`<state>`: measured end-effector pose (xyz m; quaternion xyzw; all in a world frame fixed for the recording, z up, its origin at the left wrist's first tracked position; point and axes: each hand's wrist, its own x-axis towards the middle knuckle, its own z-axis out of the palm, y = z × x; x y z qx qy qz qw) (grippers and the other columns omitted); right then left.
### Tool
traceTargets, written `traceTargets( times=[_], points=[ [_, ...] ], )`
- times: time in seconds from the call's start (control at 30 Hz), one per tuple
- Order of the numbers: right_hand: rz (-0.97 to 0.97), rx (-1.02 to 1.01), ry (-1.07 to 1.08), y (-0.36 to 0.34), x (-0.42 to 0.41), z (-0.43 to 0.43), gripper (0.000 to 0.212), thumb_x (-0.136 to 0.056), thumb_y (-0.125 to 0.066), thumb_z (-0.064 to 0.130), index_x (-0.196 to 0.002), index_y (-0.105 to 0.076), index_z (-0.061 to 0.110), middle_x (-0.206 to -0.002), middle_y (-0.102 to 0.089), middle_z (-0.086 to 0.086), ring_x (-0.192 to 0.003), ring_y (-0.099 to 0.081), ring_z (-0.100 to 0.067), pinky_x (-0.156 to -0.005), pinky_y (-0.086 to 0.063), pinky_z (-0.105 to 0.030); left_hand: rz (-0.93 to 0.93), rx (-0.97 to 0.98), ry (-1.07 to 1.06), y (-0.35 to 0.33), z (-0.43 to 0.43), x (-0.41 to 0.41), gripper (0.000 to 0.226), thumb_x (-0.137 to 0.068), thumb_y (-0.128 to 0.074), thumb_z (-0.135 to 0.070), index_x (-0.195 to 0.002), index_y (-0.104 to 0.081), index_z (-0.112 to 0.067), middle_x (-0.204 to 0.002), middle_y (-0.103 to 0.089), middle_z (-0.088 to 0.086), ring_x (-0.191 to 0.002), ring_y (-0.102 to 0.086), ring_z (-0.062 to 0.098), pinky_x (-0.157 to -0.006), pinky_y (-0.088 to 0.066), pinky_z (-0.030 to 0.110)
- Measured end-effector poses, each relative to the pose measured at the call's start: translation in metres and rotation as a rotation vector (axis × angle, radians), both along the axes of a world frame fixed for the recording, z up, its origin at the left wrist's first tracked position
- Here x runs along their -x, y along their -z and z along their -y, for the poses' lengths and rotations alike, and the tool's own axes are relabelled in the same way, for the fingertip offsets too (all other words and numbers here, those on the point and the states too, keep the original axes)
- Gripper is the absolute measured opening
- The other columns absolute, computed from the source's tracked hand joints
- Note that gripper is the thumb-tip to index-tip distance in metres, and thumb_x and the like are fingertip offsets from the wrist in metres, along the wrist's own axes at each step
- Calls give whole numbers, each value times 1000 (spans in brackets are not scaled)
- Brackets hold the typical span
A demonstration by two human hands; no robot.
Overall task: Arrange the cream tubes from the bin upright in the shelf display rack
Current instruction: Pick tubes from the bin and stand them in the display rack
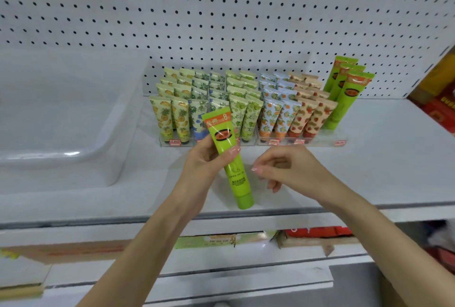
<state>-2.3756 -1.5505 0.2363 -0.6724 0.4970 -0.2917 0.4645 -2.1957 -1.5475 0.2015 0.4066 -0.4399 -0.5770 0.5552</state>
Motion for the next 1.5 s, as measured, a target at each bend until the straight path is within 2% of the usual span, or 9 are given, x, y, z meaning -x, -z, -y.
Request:
traceTargets(
  times=[0.17,0.43,0.6,0.7,0.77,0.87,0.93,1.13,1.5],
  points=[
    [194,-130,57,0,-9,-24,10,-80,-72,10,-88,-69,6,-69,-64,-6,-58,-58,-11,-51,-47,-21,46,37,148,-20,1,13,31,-74,-65,-22,-105,-66,-17,-104,-69,-2,-100,-61,11,-92,-49,29],
    [264,-130,69,1,17,-38,6,-86,-65,11,-92,-64,10,-68,-63,6,-56,-55,-8,-53,-44,-20,133,107,240,-29,1,44,33,-70,-66,-32,-101,-68,-21,-104,-72,0,-104,-64,15,-93,-50,31],
    [275,-78,161,5,68,-25,4,-87,-62,9,-91,-63,8,-73,-64,-1,-60,-57,-12,-54,-46,-21,253,154,216,-22,15,67,41,-87,-58,-42,-121,-60,-19,-120,-66,-5,-112,-60,5,-95,-49,25],
    [256,34,308,2,115,-3,14,-87,-62,8,-99,-62,3,-78,-66,-8,-63,-60,-12,-55,-47,-23,489,303,207,-4,25,89,31,-93,-52,-38,-121,-57,-25,-120,-62,-10,-111,-55,-4,-93,-42,14],
    [179,140,377,-1,143,15,19,-87,-62,5,-104,-58,-1,-79,-68,-6,-61,-61,-12,-54,-47,-24,783,452,228,6,29,110,34,-96,-48,-39,-127,-53,-25,-126,-55,-11,-116,-47,-7,-95,-31,5],
    [122,238,407,-3,176,39,21,-86,-64,2,-104,-54,0,-82,-69,-1,-61,-63,-12,-54,-48,-22,1224,705,239,19,38,143,58,-94,-35,-54,-134,-49,-15,-136,-52,0,-125,-45,14,-105,-26,19],
    [100,267,391,-2,191,53,20,-86,-64,2,-103,-53,2,-88,-69,-3,-63,-64,-13,-56,-49,-21,1327,714,225,25,44,160,63,-93,-33,-56,-133,-50,-11,-135,-54,4,-124,-49,21,-106,-25,25],
    [43,311,344,11,202,87,19,-87,-64,11,-104,-55,14,-96,-69,1,-70,-67,-13,-64,-54,-24,1478,630,170,35,43,178,65,-93,-30,-59,-135,-51,-13,-140,-51,3,-128,-48,17,-109,-17,22],
    [-88,392,230,20,206,103,26,-86,-67,22,-106,-51,18,-98,-68,6,-70,-65,-9,-70,-56,-41,1514,641,152,37,43,180,69,-95,-30,-60,-142,-40,-12,-153,-32,4,-141,-28,15,-116,-9,22]
  ],
)
